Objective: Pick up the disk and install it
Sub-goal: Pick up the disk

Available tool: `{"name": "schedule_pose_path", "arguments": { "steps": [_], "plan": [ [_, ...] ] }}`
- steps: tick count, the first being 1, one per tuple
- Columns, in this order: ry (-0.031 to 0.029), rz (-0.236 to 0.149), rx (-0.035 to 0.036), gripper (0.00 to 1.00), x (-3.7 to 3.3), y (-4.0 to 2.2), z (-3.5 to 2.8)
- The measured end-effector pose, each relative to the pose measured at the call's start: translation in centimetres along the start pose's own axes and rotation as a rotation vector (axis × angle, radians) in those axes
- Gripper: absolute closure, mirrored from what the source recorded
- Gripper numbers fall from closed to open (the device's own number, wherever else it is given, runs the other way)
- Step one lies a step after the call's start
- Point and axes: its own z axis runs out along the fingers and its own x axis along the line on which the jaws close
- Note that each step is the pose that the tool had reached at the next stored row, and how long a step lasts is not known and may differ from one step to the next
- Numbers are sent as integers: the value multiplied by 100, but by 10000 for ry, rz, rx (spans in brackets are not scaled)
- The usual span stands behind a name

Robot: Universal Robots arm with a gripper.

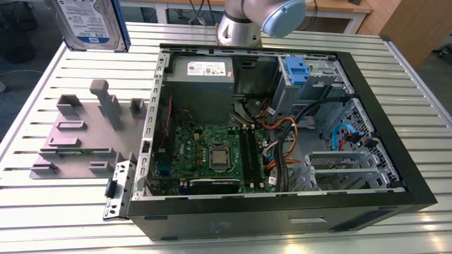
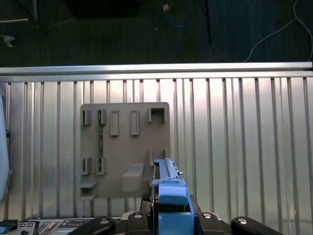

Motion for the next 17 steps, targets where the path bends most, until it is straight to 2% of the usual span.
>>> {"name": "schedule_pose_path", "arguments": {
  "steps": [17],
  "plan": [
    [0, 0, -8, 63, -8, -225, -10]
  ]
}}
